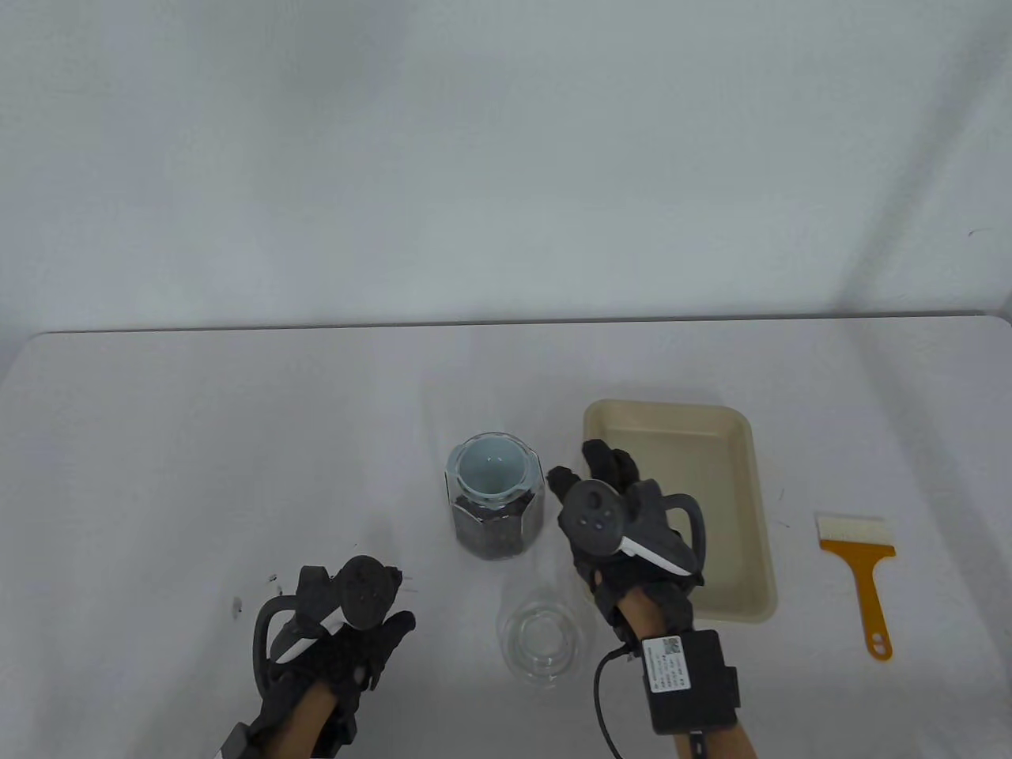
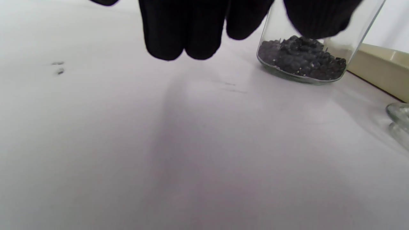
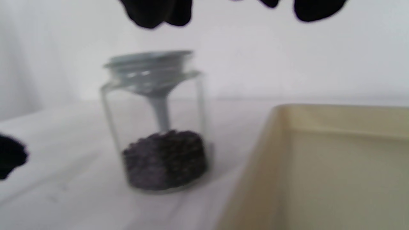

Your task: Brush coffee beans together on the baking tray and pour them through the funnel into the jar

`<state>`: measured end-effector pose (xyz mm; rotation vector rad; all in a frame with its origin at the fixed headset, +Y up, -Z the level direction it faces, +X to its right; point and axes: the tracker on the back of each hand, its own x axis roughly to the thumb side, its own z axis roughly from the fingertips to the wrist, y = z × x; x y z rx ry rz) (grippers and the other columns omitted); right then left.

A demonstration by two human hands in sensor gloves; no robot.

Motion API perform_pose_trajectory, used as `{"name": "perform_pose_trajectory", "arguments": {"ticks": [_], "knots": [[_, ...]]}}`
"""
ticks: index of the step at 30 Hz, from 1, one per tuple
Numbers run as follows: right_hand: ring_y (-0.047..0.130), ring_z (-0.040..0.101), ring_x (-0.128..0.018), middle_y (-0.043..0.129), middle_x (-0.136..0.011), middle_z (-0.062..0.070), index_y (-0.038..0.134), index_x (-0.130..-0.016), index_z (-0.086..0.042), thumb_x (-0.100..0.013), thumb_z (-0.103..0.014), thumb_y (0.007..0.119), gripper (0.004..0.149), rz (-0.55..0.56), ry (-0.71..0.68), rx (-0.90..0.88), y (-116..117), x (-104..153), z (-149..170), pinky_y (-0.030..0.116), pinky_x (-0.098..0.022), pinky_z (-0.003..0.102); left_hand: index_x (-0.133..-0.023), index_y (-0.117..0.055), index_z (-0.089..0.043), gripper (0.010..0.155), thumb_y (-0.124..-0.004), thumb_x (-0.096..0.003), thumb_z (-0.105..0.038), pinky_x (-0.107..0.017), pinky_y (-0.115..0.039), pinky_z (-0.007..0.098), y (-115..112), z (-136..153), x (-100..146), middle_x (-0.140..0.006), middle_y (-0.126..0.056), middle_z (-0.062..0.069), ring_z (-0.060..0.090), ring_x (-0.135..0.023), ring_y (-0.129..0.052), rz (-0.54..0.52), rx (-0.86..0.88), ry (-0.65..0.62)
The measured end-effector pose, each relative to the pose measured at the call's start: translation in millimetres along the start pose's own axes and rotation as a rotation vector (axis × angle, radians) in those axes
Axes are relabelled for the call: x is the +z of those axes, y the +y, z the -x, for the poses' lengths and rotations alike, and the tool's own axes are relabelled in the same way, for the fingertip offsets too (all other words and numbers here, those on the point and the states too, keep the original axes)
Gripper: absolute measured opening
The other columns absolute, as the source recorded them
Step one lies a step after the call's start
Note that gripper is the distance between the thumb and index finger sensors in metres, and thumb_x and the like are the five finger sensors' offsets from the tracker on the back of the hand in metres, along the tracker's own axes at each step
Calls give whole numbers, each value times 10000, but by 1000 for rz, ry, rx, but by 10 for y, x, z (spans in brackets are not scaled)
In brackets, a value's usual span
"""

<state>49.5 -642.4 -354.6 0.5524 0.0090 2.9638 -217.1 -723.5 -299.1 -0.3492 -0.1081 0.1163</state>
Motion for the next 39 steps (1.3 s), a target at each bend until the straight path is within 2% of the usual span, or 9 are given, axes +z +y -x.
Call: {"name": "perform_pose_trajectory", "arguments": {"ticks": [5, 9, 12, 22, 24, 28, 31, 34, 39], "knots": [[311, 551, -983, 204, -1108, 275, 451, -1048, -274, -501, -343, 664, 591, -88, -46, 83, 113, -320, -337, 540, -623, 689, -1077, -521, -301, 713, -644, -450, -618, -748, -450, 697, -1, -2, -6, -1089, -690, 53, 321, -1007, -774, 4, 1, -7], [292, 553, -981, 186, -1105, 282, 469, -1048, -257, -503, -377, 632, 581, -159, -22, 144, 167, -491, -391, 538, -623, 690, -1077, -524, -300, 713, -644, -450, -618, -748, -450, 696, 0, -24, -3, -1087, -693, 53, 318, -1006, -776, 2, -3, -20], [277, 554, -979, 185, -1105, 285, 559, -1012, -237, -501, -394, 609, 537, -221, 0, 143, 193, -547, -367, 537, -626, 685, -1076, -525, -301, 711, -645, -450, -618, -748, -451, 697, 10, -27, -5, -1087, -695, 53, 319, -1005, -777, -4, 2, -26], [411, 535, -971, 308, -1097, 286, 671, -926, -190, -478, -350, 686, 476, -105, -50, 128, 127, -514, -396, 607, -603, 663, -1074, -535, -300, 707, -646, -450, -615, -748, -454, 695, 14, -30, -8, -1084, -700, 53, 320, -1002, -781, -14, 5, -34], [485, 524, -960, 382, -1090, 279, 718, -888, -190, -478, -318, 681, 431, -20, -65, 109, 80, -498, -402, 645, -586, 651, -1074, -535, -300, 707, -645, -451, -615, -749, -453, 695, 13, -27, -7, -1084, -699, 54, 320, -1002, -780, -13, 5, -33], [552, 513, -948, 434, -1082, 279, 730, -880, -181, -476, -316, 698, 427, 18, -68, 75, 19, -472, -387, 664, -577, 647, -1074, -534, -300, 707, -645, -451, -616, -748, -457, 694, 15, -30, -6, -1083, -701, 55, 318, -1002, -782, -14, 5, -33], [659, 488, -915, 517, -1064, 268, 736, -871, -177, -473, -322, 700, 425, 116, -73, 37, -33, -417, -352, 695, -562, 635, -1074, -534, -301, 707, -645, -451, -616, -748, -457, 693, 12, -31, -6, -1084, -699, 53, 319, -1002, -782, -13, 1, -34], [695, 467, -901, 503, -1064, 272, 727, -868, -162, -475, -320, 691, 425, 205, -56, 5, -119, -337, -270, 688, -569, 632, -1074, -535, -300, 707, -646, -451, -615, -748, -456, 695, 13, -34, -7, -1083, -699, 56, 319, -1002, -780, -13, 1, -37], [783, 436, -859, 544, -1048, 265, 727, -860, -136, -473, -325, 687, 432, 338, 57, -81, -300, -101, 95, 693, -564, 630, -1074, -533, -301, 708, -646, -450, -616, -748, -457, 694, 26, -68, 10, -1084, -699, 53, 319, -1002, -781, -28, -6, -53]]}}
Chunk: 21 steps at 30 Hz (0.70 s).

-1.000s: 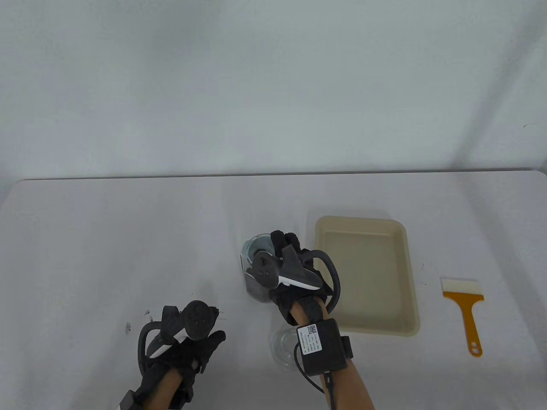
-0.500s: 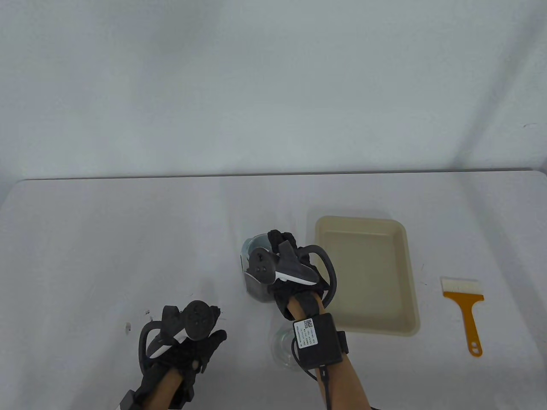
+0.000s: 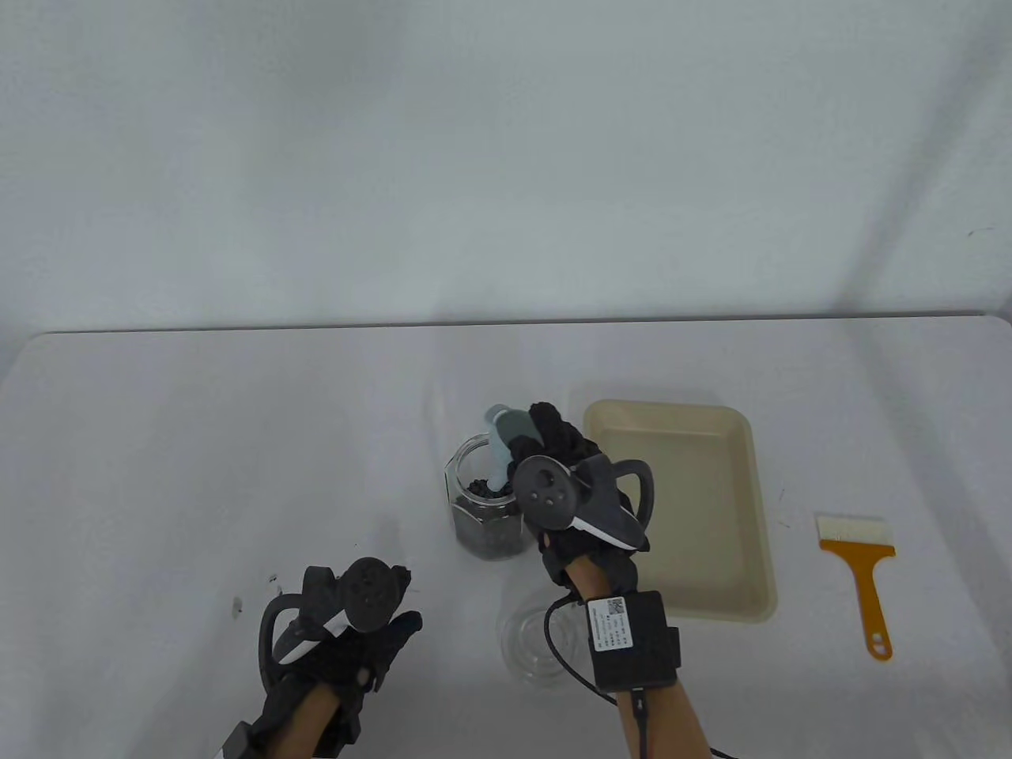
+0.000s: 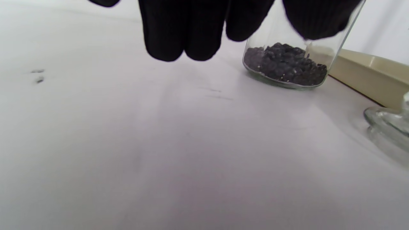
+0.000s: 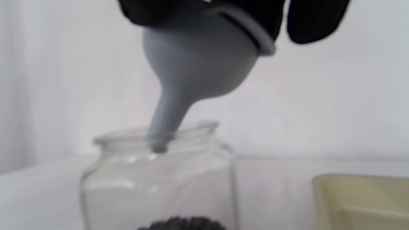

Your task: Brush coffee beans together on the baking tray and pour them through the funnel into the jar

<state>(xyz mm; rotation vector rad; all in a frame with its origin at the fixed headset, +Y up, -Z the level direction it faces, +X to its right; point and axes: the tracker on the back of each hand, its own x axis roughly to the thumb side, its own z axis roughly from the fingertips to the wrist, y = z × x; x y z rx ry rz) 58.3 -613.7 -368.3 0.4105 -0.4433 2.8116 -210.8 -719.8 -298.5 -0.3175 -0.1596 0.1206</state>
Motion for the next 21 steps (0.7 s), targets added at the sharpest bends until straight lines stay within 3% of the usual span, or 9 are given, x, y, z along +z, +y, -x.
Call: {"name": "perform_pose_trajectory", "arguments": {"ticks": [5, 8, 15, 21], "knots": [[912, 351, -772, 614, -1011, 279, 757, -818, -94, -466, -305, 712, 414, 96, 182, -56, -171, 286, 618, 643, -591, 630, -1073, -537, -300, 707, -646, -450, -616, -750, -464, 691, -4, 22, 3, -1079, -706, 53, 320, -995, -790, -4, -10, 24], [941, 336, -746, 647, -998, 266, 768, -810, -92, -463, -308, 716, 412, 83, 276, -30, -161, 455, 974, 648, -591, 620, -1072, -540, -299, 706, -646, -450, -616, -749, -464, 691, -9, 17, 2, -1076, -711, 55, 318, -992, -795, -1, -8, 20], [952, 335, -738, 670, -986, 264, 775, -807, -83, -463, -304, 720, 412, -24, 505, -180, 168, 839, 1635, 617, -597, 634, -1073, -539, -299, 707, -646, -450, -616, -748, -465, 692, -24, -5, -3, -1075, -714, 53, 316, -991, -798, 8, -22, 15], [985, 309, -704, 720, -966, 236, 788, -797, -70, -459, -303, 727, 414, -88, 591, -260, 436, 964, 1822, 547, -609, 658, -1072, -539, -301, 706, -645, -450, -616, -748, -464, 691, -23, 0, 2, -1076, -713, 53, 316, -990, -799, 10, -18, 18]]}}
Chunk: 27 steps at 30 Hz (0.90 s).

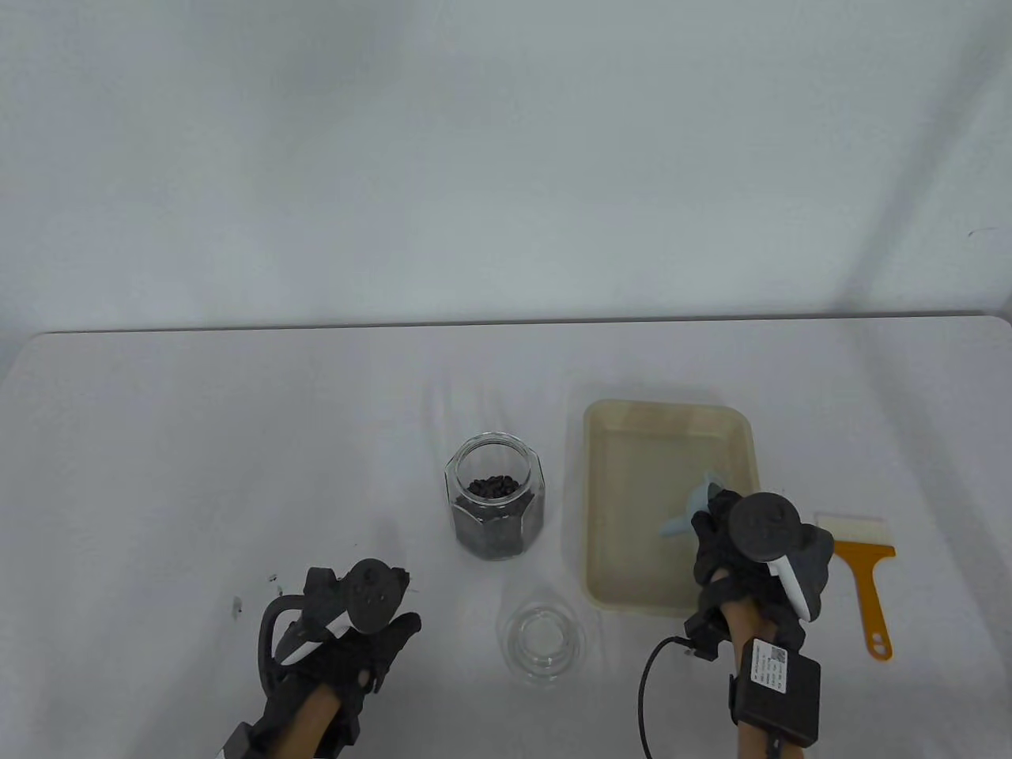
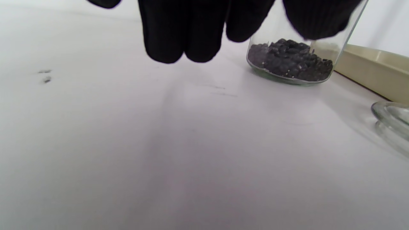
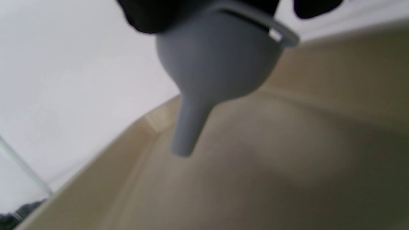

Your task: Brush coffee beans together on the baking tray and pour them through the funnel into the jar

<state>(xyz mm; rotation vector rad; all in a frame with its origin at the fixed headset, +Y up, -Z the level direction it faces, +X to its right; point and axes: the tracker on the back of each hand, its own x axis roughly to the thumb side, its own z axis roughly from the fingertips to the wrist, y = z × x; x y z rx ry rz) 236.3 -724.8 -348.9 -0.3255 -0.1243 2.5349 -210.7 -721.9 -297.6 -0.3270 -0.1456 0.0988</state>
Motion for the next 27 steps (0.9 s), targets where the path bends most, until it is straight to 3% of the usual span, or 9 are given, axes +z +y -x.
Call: {"name": "perform_pose_trajectory", "arguments": {"ticks": [16, 22, 27], "knots": [[867, 396, -811, 685, -991, 243, 734, -877, -83, -468, -352, 715, 491, -57, -22, 186, 48, 48, 178, 558, -596, 683, -1070, -549, -297, 703, -646, -450, -615, -749, -461, 693, -1, 4, 2, -1076, -715, 53, 318, -991, -798, 0, -3, 0], [804, 438, -844, 625, -1015, 261, 643, -946, -90, -465, -406, 729, 582, 27, -119, 114, -206, 166, 130, 564, -589, 696, -1066, -564, -296, 699, -646, -449, -614, -749, -460, 693, -16, -7, -3, -1073, -719, 55, 319, -988, -801, 12, -14, -3], [776, 440, -859, 621, -1025, 243, 635, -964, -149, -468, -436, 741, 582, 49, -160, 189, -367, 357, 380, 569, -591, 699, -1066, -565, -295, 698, -647, -450, -613, -748, -459, 694, -23, -36, -20, -1073, -720, 56, 320, -989, -799, 15, -28, -6]]}}
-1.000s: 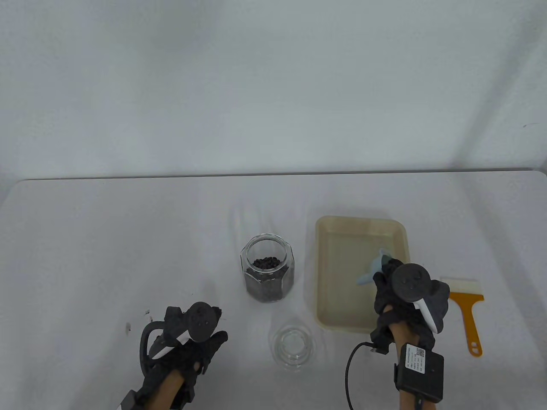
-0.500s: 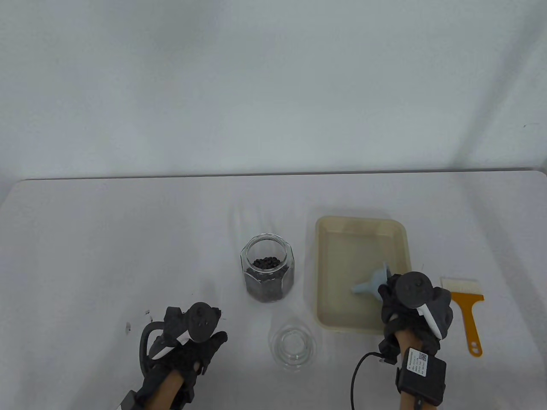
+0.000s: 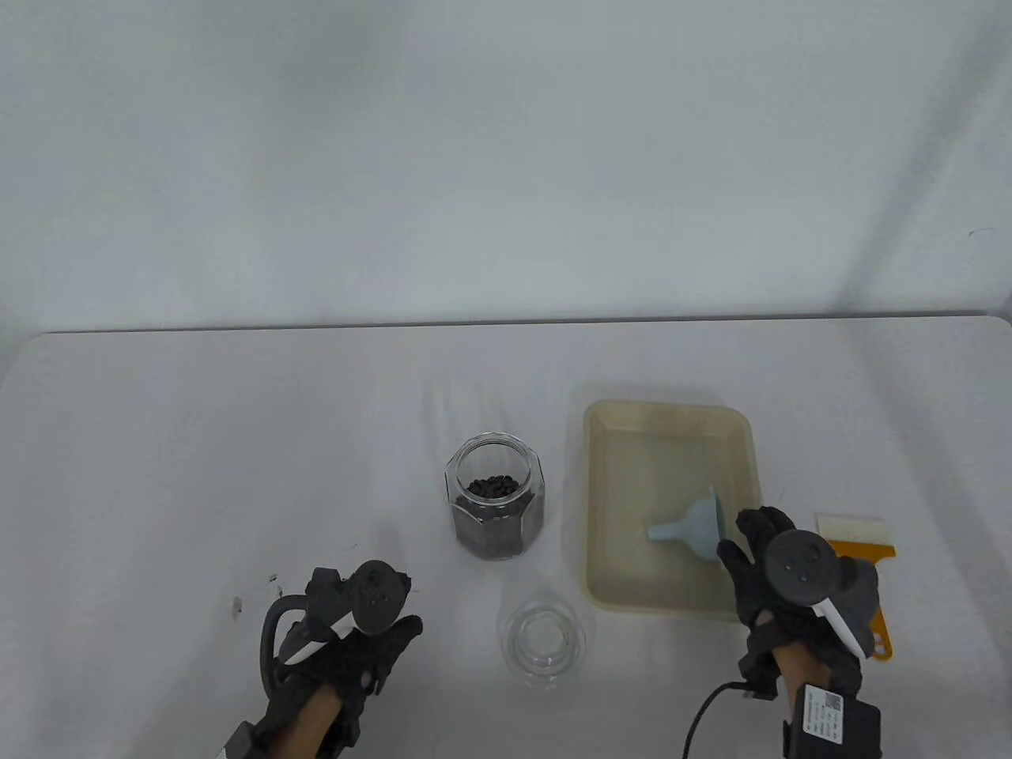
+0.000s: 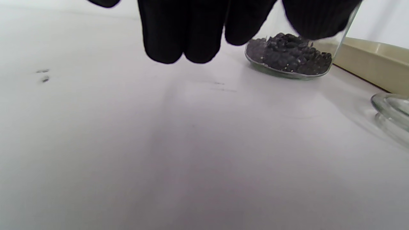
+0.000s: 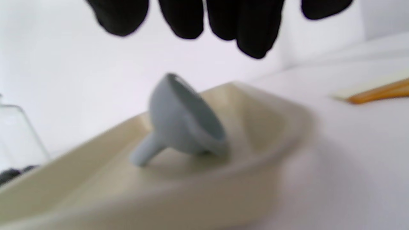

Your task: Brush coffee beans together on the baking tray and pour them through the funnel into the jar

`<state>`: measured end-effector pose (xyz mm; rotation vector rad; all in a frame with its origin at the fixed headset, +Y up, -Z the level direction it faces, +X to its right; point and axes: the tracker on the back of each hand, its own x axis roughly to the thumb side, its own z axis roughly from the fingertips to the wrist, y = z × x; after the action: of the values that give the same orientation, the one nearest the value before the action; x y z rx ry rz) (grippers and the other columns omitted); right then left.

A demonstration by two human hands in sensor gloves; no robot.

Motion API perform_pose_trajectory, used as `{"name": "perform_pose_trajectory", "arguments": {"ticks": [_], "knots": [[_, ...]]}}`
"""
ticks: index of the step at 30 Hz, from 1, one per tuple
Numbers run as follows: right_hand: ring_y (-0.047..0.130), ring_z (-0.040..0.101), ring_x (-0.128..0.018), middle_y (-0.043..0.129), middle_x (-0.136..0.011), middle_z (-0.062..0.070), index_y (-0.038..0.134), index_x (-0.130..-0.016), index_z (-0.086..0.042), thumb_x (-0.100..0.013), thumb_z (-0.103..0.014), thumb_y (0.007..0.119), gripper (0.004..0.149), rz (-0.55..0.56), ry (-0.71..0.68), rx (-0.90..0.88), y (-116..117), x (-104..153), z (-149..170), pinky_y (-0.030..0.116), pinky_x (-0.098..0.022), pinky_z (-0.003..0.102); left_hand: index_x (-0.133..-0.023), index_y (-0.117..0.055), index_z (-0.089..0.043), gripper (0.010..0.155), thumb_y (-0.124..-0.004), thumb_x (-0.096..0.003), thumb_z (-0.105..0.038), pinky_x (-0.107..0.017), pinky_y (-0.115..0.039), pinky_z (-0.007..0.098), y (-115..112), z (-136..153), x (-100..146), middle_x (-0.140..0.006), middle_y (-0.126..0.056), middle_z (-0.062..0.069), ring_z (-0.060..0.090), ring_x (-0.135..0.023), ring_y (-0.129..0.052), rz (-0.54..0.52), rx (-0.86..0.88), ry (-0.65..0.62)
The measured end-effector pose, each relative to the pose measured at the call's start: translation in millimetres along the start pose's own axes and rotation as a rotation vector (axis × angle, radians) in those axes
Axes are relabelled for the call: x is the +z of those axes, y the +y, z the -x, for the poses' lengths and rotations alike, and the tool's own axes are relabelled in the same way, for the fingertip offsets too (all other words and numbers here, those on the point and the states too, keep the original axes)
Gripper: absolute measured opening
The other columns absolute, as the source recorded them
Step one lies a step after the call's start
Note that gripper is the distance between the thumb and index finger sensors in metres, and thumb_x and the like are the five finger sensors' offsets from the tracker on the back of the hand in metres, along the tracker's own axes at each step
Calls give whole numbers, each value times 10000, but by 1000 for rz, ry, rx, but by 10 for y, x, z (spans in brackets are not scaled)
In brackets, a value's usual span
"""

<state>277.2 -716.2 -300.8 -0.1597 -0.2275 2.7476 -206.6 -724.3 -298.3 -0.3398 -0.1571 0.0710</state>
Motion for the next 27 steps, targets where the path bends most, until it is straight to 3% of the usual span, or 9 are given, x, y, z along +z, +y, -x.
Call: {"name": "perform_pose_trajectory", "arguments": {"ticks": [4, 11, 17, 22, 27], "knots": [[706, 488, -879, 599, -1029, 227, 618, -978, -168, -467, -473, 748, 609, -73, 81, -9, 37, 84, 208, 564, -586, 710, -1065, -566, -296, 698, -645, -449, -614, -748, -462, 692, -18, -18, 4, -1071, -722, 53, 318, -988, -802, 5, -14, 3], [684, 487, -894, 575, -1034, 226, 633, -973, -201, -462, -487, 754, 598, -78, 55, 39, 61, 96, 117, 571, -587, 706, -1066, -560, -297, 697, -646, -449, -611, -747, -470, 689, -12, 8, 16, -1071, -719, 57, 318, -987, -802, -3, 6, 2], [677, 489, -897, 542, -1053, 240, 632, -975, -202, -466, -482, 748, 592, -81, 46, 28, 62, 112, 72, 569, -587, 707, -1068, -550, -301, 699, -644, -449, -612, -738, -534, 672, 57, -145, 61, -1073, -712, 61, 319, -979, -813, -47, -4, -100], [670, 492, -900, 536, -1055, 247, 635, -973, -197, -471, -471, 737, 581, -77, 52, 12, 55, 125, 79, 568, -587, 705, -1099, -454, -342, 744, -643, -447, -646, -678, -632, 715, 155, -473, 144, -1141, -581, 69, 339, -997, -815, -55, 33, -225], [662, 496, -903, 527, -1056, 254, 634, -973, -195, -480, -449, 713, 559, -79, 50, -6, 48, 133, 73, 570, -588, 700, -1109, -332, -469, 753, -638, -451, -668, -672, -653, 709, 60, -977, 143, -1204, -357, 73, 375, -1088, -672, 27, -109, -328]]}}
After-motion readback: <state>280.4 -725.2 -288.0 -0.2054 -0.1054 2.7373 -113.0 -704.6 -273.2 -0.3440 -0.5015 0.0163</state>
